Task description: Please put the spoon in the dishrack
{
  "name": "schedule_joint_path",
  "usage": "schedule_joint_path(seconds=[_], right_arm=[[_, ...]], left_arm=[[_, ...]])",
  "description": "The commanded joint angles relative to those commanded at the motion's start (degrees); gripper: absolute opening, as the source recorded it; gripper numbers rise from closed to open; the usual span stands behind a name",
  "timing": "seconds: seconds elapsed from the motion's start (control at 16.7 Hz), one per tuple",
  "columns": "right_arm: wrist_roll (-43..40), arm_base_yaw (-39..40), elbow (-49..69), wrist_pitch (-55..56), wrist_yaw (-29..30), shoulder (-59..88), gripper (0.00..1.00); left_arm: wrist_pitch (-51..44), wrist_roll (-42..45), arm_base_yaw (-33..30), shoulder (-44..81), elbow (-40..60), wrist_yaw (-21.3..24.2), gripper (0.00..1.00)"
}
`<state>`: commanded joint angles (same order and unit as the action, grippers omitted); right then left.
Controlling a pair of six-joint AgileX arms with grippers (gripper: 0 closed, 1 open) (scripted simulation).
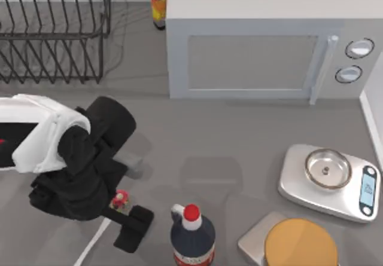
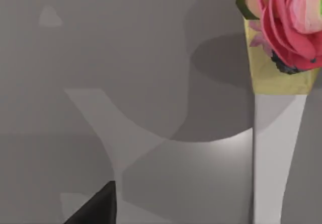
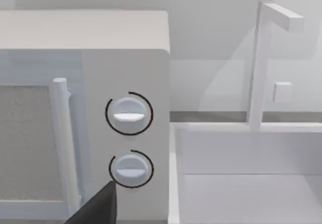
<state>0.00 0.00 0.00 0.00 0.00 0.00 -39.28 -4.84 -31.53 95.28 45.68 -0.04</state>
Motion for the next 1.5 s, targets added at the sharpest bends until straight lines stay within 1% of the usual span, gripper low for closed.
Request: schedule_joint_path(seconds=[0.18,0.42,1.2,1.26,1.5], right_arm=[[0.0,0.0,0.0,0.0,0.0,0.0,1.00],[0.0,0.0,0.0,0.0,0.0,0.0,1.00],[0.0,0.0,0.0,0.0,0.0,0.0,1.00],[0.0,0.0,0.0,0.0,0.0,0.0,1.00],[0.0,0.0,0.0,0.0,0.0,0.0,1.00]], left_arm=[[5.1,0.0,0.0,2.8,-2.9,0.0,1.00],[5.6,0.1,0.0,3.1,-3.2,0.0,1.00],[5.6,0.1,0.0,3.1,-3.2,0.0,0.02],[5.6,0.1,0.0,3.1,-3.2,0.0,0.00],[5.6,0.1,0.0,3.1,-3.2,0.0,0.00]])
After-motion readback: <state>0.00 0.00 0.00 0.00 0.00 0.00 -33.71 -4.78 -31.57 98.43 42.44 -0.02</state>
